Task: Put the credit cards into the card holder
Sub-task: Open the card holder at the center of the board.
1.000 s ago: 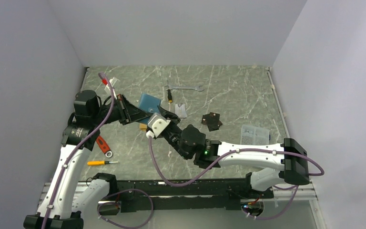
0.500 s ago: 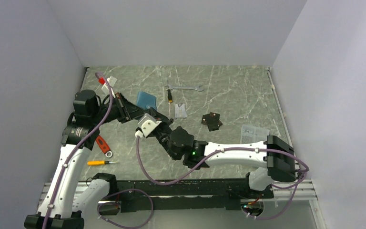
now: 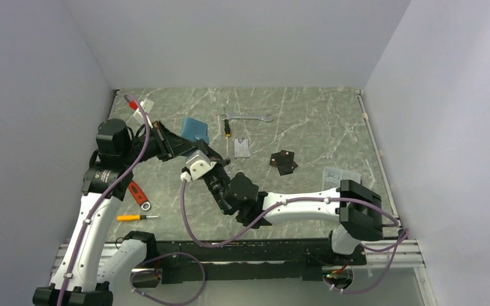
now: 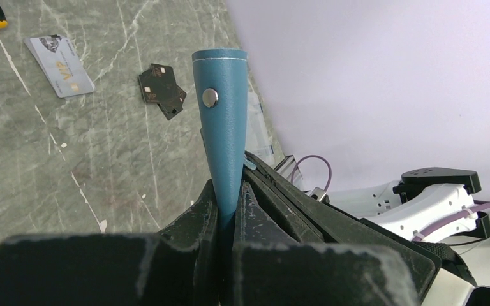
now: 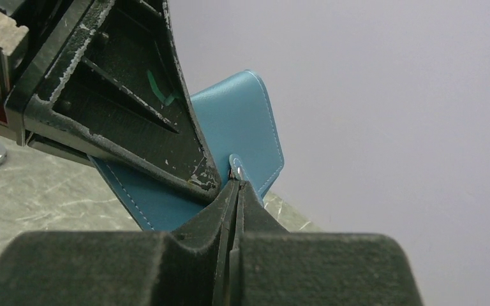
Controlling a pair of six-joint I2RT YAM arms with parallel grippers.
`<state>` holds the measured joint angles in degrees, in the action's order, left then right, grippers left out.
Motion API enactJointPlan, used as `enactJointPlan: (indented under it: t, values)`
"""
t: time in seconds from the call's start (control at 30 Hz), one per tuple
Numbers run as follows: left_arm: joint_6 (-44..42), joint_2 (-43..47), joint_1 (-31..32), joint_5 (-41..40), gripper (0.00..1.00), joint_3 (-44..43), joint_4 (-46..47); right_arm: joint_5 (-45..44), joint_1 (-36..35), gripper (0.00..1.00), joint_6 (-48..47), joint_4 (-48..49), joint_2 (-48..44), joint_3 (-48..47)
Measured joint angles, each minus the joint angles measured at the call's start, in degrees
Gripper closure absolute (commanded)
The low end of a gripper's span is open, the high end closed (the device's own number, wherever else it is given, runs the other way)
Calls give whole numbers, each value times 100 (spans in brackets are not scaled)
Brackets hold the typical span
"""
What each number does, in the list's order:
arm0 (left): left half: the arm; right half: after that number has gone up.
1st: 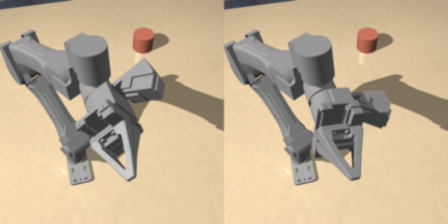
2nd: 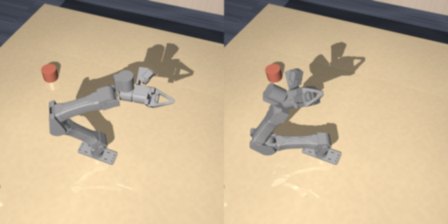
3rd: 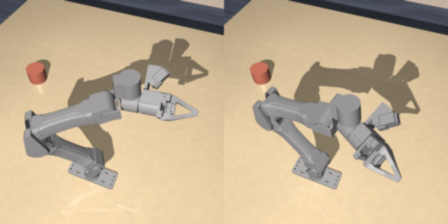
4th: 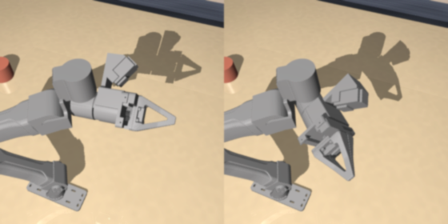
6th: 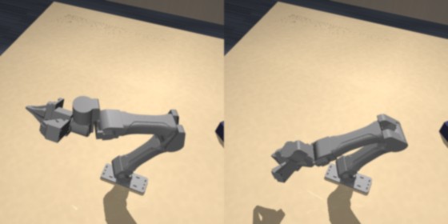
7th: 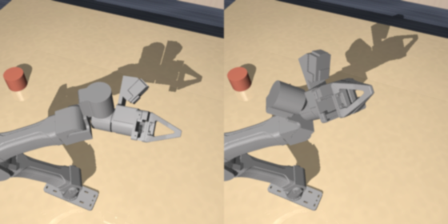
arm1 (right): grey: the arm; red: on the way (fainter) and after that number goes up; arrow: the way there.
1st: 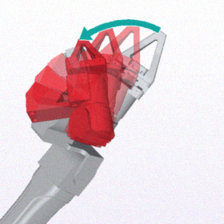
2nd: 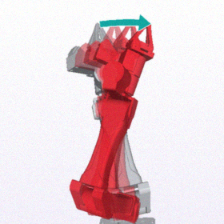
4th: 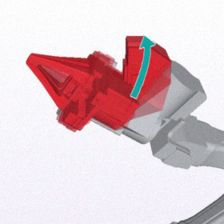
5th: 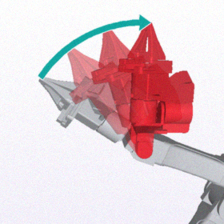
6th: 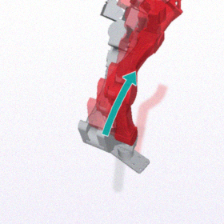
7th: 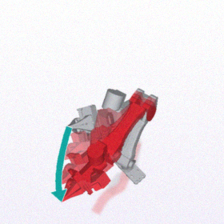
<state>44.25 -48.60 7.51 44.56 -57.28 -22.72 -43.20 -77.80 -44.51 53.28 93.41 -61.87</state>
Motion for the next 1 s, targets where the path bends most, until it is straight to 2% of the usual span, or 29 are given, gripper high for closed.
enactJointPlan:
  t: [0.27, 0.53, 0.77, 0.83, 0.87, 0.9, 0.93, 1.0]
  values:
    - [-2, -2, 0, -7, 100, 0, -9, -219, -7, 100, 660, 278, 87, -2]
    - [22, 11, 50, 260, 100, -20, -160, -304, 354, 100, 1952, -275, -258, -4]
    - [48, 7, 55, 365, 100, -94, -76, -341, 514, 100, 2481, -560, -402, 11]
    - [44, 7, 57, 385, 100, -92, -101, -326, 514, 86, 2627, -726, -516, 72]
    - [42, 9, 57, 404, 100, -85, -109, -313, 516, 71, 2728, -833, -599, 116]
    - [42, 13, 59, 435, 100, -55, -101, -284, 525, 64, 2839, -984, -715, 168]
    - [37, 15, 63, 479, 100, 0, -83, -264, 538, 58, 2975, -1123, -835, 227]
    - [9, 2, 103, 544, 100, 173, -63, -227, 601, 54, 3265, -1530, -1215, 402]
